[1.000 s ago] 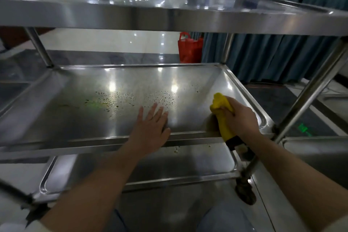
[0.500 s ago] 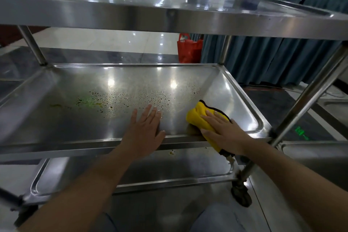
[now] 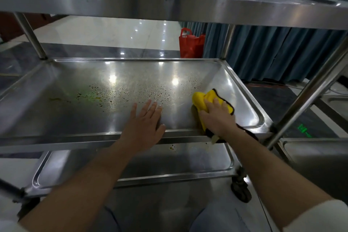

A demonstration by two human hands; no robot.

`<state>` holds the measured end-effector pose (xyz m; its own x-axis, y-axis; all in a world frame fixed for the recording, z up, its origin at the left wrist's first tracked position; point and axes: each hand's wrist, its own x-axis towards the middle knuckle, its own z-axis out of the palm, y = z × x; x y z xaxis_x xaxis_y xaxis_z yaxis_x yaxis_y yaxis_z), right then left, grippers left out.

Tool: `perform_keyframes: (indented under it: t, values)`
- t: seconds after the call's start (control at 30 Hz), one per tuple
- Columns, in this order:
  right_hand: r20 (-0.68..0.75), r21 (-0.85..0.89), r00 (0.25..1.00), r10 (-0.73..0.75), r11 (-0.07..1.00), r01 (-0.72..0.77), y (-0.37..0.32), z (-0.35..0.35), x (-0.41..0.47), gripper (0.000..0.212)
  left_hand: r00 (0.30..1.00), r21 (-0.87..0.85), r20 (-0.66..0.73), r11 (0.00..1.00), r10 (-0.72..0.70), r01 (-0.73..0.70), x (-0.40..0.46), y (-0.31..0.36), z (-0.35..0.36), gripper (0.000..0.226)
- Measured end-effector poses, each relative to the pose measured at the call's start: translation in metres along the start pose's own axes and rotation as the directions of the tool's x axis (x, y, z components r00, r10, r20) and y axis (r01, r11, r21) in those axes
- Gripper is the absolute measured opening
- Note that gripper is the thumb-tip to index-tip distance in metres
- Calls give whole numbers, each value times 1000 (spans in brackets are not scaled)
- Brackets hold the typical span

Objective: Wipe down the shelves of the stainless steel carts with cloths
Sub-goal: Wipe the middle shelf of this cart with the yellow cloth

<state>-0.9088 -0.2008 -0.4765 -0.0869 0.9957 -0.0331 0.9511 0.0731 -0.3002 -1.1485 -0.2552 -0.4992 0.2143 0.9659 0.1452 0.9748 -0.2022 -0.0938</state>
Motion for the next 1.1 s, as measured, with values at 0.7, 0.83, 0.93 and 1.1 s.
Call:
perform_keyframes:
  t: [0.7, 0.83, 0.93, 1.1]
  values:
    - [-49, -6, 975, 216, 976, -216, -2, -5, -21, 53, 998, -5, -53, 999, -33, 32, -9, 0, 0, 78]
    - [35, -61, 987, -158, 985, 160, -34, 13, -26, 51, 998, 38, -62, 999, -29, 31, -9, -1, 2, 83]
    - [55, 35, 968, -245, 969, 243, -5, 4, -26, 55, 997, 12, -81, 1000, -3, 4, -8, -3, 3, 89]
    - [-115, 47, 993, -10, 999, 16, 70, -20, -33, 54, 994, -25, -105, 1000, -16, 13, -12, -12, 3, 75]
